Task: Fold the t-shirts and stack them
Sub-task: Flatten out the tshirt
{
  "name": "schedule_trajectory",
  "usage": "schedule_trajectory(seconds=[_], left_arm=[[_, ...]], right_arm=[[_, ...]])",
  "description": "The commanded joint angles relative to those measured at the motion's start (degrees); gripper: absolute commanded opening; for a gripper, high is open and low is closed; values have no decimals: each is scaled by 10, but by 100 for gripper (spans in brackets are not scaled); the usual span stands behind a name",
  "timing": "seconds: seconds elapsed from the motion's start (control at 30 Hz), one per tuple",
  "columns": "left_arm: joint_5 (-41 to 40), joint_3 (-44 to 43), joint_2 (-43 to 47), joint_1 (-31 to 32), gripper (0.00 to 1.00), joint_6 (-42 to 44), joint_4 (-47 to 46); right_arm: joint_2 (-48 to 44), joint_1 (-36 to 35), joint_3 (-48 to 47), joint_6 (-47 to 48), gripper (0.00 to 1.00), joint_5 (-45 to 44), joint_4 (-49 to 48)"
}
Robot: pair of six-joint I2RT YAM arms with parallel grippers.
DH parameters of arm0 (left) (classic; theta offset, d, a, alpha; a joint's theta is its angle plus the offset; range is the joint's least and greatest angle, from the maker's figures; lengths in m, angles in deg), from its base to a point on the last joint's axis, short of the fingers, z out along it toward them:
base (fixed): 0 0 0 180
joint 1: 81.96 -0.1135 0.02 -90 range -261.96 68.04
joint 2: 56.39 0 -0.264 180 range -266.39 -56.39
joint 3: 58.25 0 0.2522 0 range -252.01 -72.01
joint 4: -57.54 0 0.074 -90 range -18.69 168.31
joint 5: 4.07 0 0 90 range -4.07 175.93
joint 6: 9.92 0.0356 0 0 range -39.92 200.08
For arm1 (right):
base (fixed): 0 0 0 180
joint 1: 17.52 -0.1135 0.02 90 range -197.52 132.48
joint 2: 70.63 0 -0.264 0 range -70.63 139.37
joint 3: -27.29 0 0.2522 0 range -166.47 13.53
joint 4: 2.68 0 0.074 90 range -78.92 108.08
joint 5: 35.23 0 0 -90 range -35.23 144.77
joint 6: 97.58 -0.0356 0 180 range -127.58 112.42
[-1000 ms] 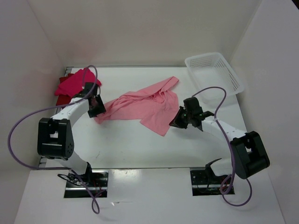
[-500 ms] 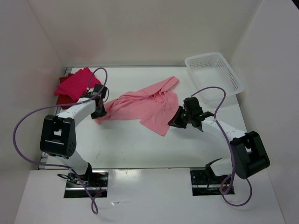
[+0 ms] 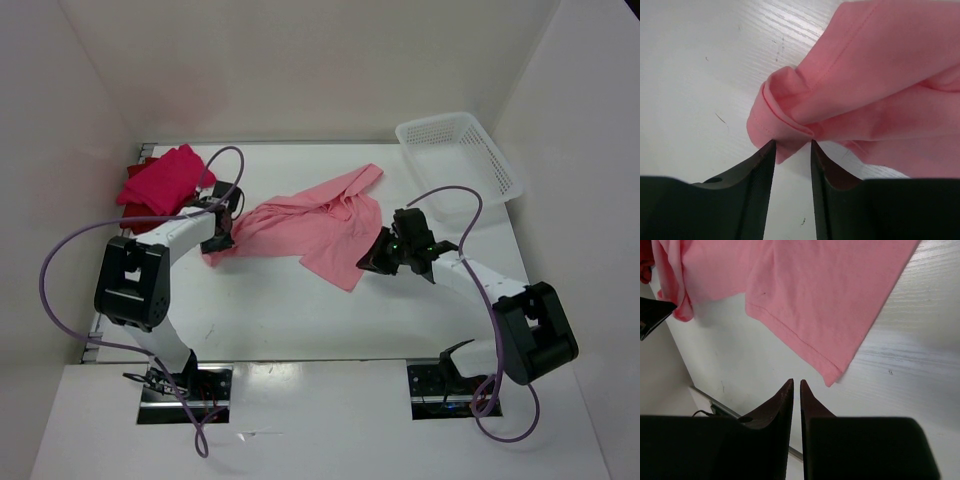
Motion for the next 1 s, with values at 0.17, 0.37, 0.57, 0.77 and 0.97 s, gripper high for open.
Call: schedule_trajectory(seconds=[0.17,0.37,0.57,0.77,0.97], left_arm=[[-43,-28,-11,-1,24,-10,5],[-43,-33,0,-1,14,-10,10],[-37,-39,28,-19,0,-5,17],[38,-39,92,-79,0,1,23],[160,-17,163,-155,0,-5,23]], right_arm=[[-18,-5,4,11,16,6,-30],[-13,-5,4,11,17,6,-30],[-6,-5,4,11,20,6,-30],[11,-24,4,0,36,-11,-18],[37,-43,30,-26,48,-25,-19]])
